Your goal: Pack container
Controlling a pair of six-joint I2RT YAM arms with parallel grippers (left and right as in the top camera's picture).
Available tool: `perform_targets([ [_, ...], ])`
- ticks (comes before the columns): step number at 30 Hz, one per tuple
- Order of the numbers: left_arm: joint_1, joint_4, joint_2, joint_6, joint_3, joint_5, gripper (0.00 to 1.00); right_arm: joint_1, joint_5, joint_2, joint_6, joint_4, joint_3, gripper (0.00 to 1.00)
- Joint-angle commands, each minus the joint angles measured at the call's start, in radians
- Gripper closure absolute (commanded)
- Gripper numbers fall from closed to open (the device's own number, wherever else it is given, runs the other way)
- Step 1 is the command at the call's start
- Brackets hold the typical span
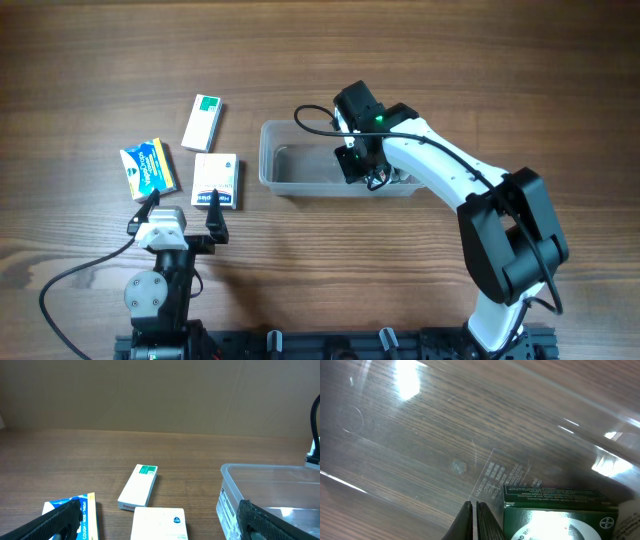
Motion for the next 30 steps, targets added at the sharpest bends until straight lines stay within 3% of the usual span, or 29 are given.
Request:
perform_targets([
  [1,0.000,-0.004,-0.007,0.015,-0.005,0.012,0.00,0.008,0.031,0.057,-0.045,0.003,0.020,0.96],
  [11,0.000,-0.004,-0.007,0.015,-0.005,0.012,0.00,0.008,0.195,0.067,-0.043,0.002,0.020,0.96],
  [30,0.000,-0.005,-0.007,0.015,-0.005,0.012,0.00,0.008,0.067,0.063,-0.043,-0.006,0.069,0.96],
])
